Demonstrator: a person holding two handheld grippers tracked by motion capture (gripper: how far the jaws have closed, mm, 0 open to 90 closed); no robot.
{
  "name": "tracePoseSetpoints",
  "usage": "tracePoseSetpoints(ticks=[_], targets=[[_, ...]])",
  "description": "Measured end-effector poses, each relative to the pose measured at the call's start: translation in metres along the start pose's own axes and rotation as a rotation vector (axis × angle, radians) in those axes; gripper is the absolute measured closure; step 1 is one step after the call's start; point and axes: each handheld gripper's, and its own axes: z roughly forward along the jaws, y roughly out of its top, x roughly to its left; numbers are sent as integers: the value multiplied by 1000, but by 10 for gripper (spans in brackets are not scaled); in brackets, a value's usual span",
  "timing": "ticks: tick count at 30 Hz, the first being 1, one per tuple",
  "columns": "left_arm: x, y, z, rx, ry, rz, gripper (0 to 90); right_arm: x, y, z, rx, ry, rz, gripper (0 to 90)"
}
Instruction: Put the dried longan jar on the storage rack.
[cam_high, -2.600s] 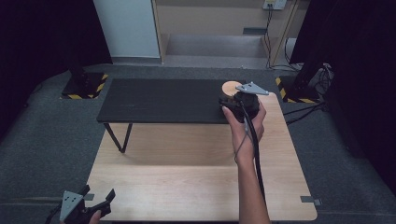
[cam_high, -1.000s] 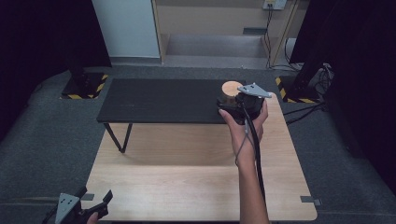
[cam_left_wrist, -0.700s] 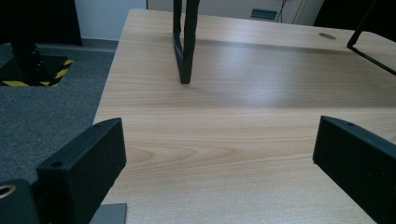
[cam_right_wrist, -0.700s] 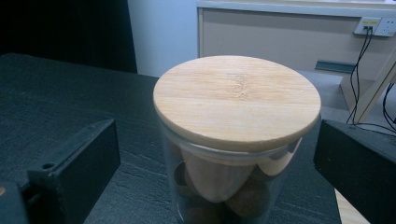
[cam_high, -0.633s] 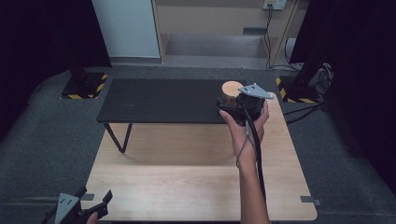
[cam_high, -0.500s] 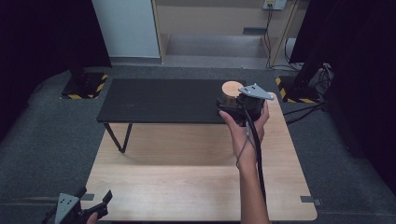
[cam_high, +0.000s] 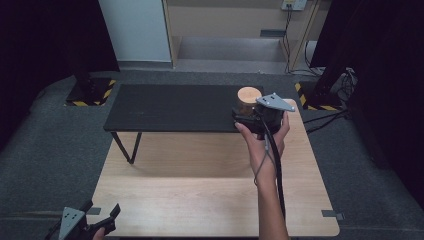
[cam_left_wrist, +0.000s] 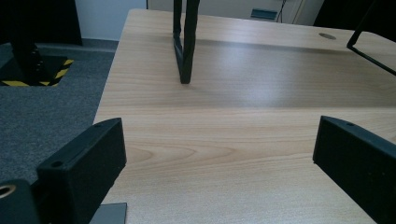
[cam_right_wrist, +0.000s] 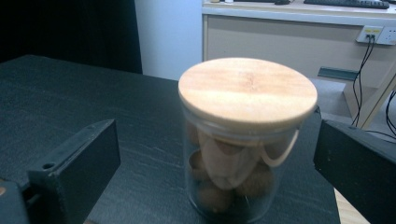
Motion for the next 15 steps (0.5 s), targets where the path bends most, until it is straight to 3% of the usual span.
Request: tracePoseSetpoints(ticks=[7, 15], targets=[[-1, 0, 0, 0, -5, 1, 12, 3, -11, -13, -2, -7, -3, 8], [-3, 0, 2, 2, -15, 7, 12, 13, -39, -45, -30, -30, -6, 8]])
